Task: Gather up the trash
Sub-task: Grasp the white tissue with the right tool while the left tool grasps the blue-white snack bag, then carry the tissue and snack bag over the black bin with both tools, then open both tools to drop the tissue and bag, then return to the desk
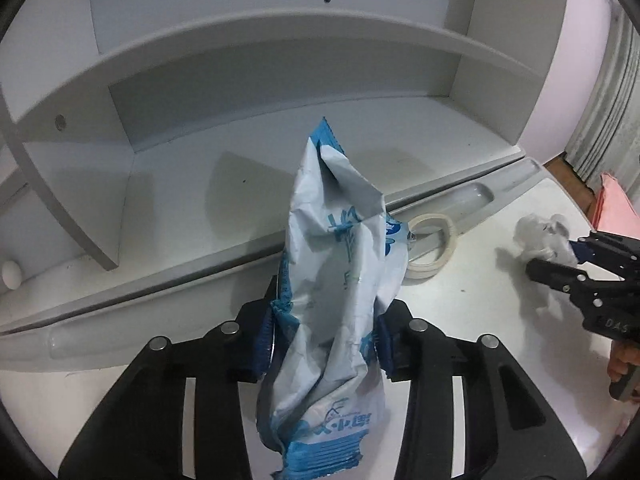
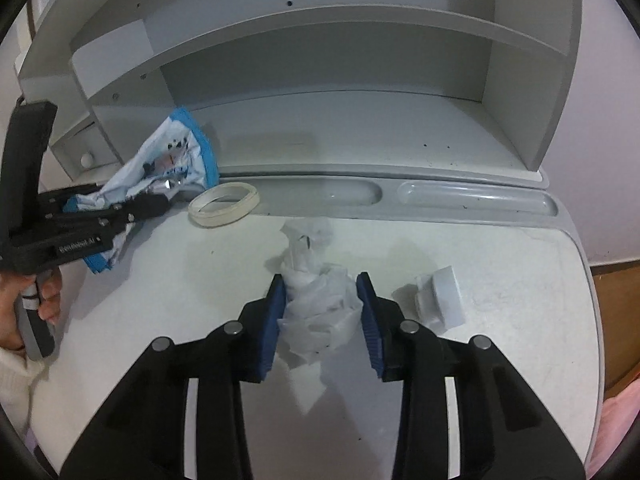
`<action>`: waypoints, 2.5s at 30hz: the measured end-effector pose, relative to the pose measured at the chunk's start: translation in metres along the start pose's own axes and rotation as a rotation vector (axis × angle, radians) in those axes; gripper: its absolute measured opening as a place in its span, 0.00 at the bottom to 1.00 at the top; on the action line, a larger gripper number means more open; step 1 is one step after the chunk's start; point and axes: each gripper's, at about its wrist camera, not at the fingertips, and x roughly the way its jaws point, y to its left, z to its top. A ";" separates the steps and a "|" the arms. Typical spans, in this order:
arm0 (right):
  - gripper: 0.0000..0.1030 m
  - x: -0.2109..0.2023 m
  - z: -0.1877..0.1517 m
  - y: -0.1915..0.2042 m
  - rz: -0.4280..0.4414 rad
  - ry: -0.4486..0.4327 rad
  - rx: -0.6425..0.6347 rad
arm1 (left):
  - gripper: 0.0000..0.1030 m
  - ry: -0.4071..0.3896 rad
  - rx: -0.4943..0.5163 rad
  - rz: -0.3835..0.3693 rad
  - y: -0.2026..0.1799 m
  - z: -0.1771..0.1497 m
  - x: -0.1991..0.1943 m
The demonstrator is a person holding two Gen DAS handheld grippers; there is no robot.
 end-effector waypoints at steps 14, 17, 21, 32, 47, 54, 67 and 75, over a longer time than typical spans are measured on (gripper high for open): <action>0.35 -0.040 -0.024 0.041 0.023 -0.053 -0.078 | 0.37 -0.056 -0.030 -0.031 -0.019 -0.033 -0.057; 0.35 -0.064 -0.033 0.033 0.047 -0.078 -0.051 | 0.37 -0.059 -0.024 -0.073 -0.044 -0.043 -0.066; 0.35 -0.119 -0.052 0.014 -0.002 -0.137 -0.063 | 0.37 -0.128 0.001 -0.186 -0.101 -0.046 -0.095; 0.35 -0.302 -0.209 -0.147 -0.340 -0.274 0.215 | 0.37 -0.107 0.412 -0.527 -0.383 -0.081 -0.126; 0.35 -0.170 -0.533 -0.297 -0.193 0.099 0.900 | 0.37 0.574 0.695 -0.493 -0.597 -0.278 0.092; 0.35 -0.131 -0.570 -0.302 -0.138 0.163 0.982 | 0.38 0.656 0.668 -0.427 -0.591 -0.304 0.131; 0.78 -0.160 -0.574 -0.327 -0.175 0.116 1.118 | 0.86 0.521 0.635 -0.477 -0.599 -0.294 0.101; 0.93 -0.265 -0.476 -0.288 -0.601 -0.098 0.812 | 0.91 -0.048 0.557 -0.646 -0.539 -0.200 -0.074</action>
